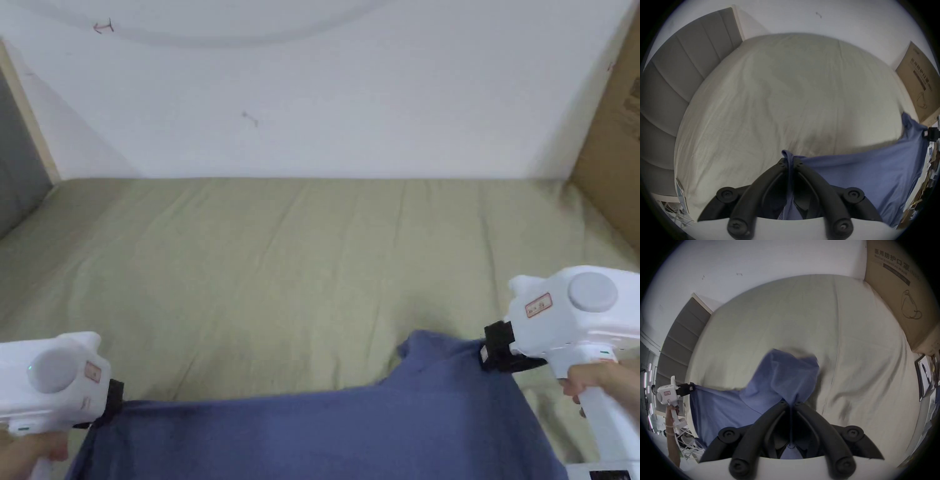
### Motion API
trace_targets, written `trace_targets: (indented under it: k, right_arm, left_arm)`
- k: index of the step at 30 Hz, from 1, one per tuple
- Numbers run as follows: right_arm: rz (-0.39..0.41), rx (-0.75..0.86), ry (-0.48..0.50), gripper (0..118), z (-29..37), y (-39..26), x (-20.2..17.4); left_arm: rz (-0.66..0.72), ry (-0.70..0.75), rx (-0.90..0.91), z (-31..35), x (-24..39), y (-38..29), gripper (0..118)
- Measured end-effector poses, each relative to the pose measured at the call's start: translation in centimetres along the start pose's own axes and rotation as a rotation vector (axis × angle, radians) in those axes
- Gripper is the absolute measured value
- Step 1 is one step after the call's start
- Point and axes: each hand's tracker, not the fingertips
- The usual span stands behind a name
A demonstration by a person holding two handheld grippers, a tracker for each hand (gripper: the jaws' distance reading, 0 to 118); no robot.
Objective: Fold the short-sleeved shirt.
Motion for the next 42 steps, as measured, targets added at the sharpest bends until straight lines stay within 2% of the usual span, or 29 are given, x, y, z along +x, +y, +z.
trace_targets:
  k: [4,7,11,14,20,22,23,24,26,28,31,33,36,39,42]
  right_arm:
    - [0.041,0.074,0.011,1,4.9,0.1,-0.7]
    - [0.019,0.155,0.089,1,9.4,0.4,-0.7]
    - [0.055,0.254,0.035,1,15.5,1.7,-1.1]
    - [0.032,0.332,0.093,1,20.9,3.4,-0.8]
    - [0.043,0.457,0.041,1,31.6,7.8,-2.5]
    - [0.027,0.493,0.032,1,34.6,10.3,-2.9]
    - [-0.009,0.522,0.021,1,36.4,11.9,-3.4]
    - [-0.058,0.551,0.009,1,38.0,12.9,-3.9]
    - [-0.021,0.605,0.026,1,41.0,14.9,-5.1]
    - [0.000,0.604,-0.030,1,43.1,16.7,-6.3]
    - [0.004,0.645,-0.059,1,45.7,18.4,-7.3]
    - [-0.034,0.672,-0.067,1,47.3,19.7,-7.5]
    - [-0.032,0.704,-0.097,1,48.7,19.4,-8.9]
    - [-0.015,0.730,-0.073,1,49.0,19.0,-9.1]
    - [0.008,0.712,-0.101,1,47.9,18.9,-9.1]
  left_arm:
    - [-0.024,-0.016,0.101,5.9,0.0,1.3,3]
    - [-0.084,0.007,0.233,12.1,0.6,2.2,3]
    - [-0.067,-0.015,0.405,20.6,0.9,4.1,3]
    - [-0.082,0.027,0.508,26.3,1.7,5.8,3]
    - [-0.074,0.026,0.685,36.3,4.0,11.0,3]
    - [-0.089,0.060,0.747,38.9,5.3,13.1,3]
    - [-0.083,0.076,0.763,40.1,5.8,14.2,3]
    - [-0.061,0.060,0.792,41.1,6.2,15.2,3]
    - [-0.039,0.078,0.841,43.0,7.0,17.4,3]
    - [-0.073,0.138,0.875,44.4,7.7,19.6,3]
    - [-0.058,0.136,0.891,45.9,8.2,22.0,3]
    - [-0.049,0.134,0.891,46.7,8.5,23.8,3]
    - [-0.051,0.121,0.901,47.5,9.3,24.6,3]
    - [-0.059,0.185,0.961,47.3,10.1,25.2,3]
    - [-0.056,0.168,0.964,45.6,10.0,26.8,3]
